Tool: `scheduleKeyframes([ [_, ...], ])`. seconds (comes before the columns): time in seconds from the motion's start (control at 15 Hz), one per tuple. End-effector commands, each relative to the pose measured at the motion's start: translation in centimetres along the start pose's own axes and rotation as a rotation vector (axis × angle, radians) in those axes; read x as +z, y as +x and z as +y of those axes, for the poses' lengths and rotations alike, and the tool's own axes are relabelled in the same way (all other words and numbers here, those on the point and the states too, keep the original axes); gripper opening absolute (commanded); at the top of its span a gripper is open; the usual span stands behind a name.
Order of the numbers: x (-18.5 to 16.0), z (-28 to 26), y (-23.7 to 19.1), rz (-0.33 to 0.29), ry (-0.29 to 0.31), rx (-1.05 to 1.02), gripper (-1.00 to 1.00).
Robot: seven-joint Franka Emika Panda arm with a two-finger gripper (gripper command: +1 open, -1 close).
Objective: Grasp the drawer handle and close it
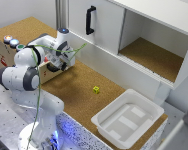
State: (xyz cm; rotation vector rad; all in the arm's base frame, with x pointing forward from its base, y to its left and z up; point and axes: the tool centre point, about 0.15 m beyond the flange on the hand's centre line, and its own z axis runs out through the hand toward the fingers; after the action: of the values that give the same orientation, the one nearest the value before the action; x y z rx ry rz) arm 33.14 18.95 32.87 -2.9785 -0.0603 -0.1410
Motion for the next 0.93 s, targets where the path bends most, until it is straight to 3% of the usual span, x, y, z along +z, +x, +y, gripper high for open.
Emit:
scheduleKeyframes([
  [0.0,0.8,-0.1,2.8,-0.120,0.017,-0.029,1.00],
  [0.13,1.0,-0.1,2.8,-0.125,0.025,-0.031,1.00],
  [0.2,1.1,-0.2,2.8,-0.124,0.026,-0.031,-1.00],
  [0.6,2.8,-0.7,2.8,-0.166,0.055,-0.024,-1.00],
  [0.87,2.7,-1.6,2.6,-0.162,0.051,-0.041,-1.00],
])
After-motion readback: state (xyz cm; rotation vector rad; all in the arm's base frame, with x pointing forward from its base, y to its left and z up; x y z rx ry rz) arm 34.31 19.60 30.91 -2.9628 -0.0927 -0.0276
